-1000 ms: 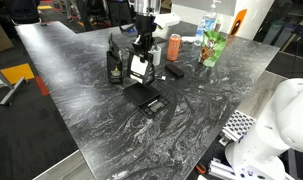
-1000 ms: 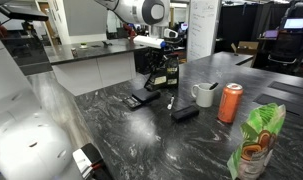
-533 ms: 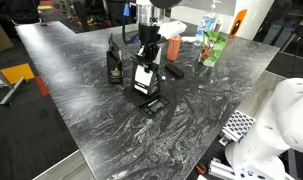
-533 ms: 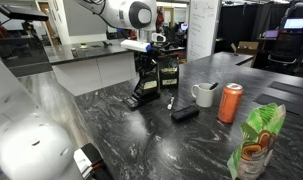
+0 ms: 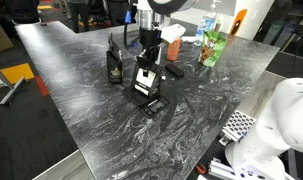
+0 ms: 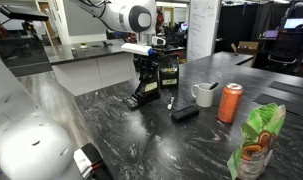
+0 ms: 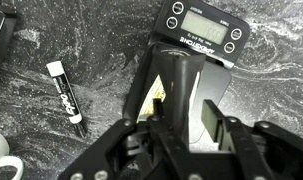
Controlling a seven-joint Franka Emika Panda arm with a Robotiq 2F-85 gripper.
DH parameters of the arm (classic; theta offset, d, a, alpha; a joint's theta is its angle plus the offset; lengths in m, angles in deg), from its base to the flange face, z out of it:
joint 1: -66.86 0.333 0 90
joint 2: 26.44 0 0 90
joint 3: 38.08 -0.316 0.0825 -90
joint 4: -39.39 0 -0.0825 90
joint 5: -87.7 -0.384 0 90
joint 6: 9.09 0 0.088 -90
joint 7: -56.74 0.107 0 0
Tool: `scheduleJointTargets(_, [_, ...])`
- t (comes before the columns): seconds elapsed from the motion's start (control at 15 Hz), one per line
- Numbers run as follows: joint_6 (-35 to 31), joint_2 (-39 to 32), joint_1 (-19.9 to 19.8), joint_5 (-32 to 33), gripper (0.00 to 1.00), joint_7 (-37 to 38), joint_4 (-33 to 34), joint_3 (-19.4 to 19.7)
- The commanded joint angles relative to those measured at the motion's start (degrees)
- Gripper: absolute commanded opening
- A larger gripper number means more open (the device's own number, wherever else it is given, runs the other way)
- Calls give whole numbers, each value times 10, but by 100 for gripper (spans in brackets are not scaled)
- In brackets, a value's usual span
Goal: Put the right black packet on the scale
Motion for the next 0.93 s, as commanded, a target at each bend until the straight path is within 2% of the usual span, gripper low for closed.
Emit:
scheduleJointTargets(0.0, [-1,3,5,-1,75,-30,-2,3])
scheduleJointTargets(0.2, [9,10,6,17,98,-22,5,-3])
scheduleJointTargets(0.47, [12,25,8,43,100,-8,12,-7])
scheduleJointTargets(0.87, [4,60,7,42,100,-3,17,-2])
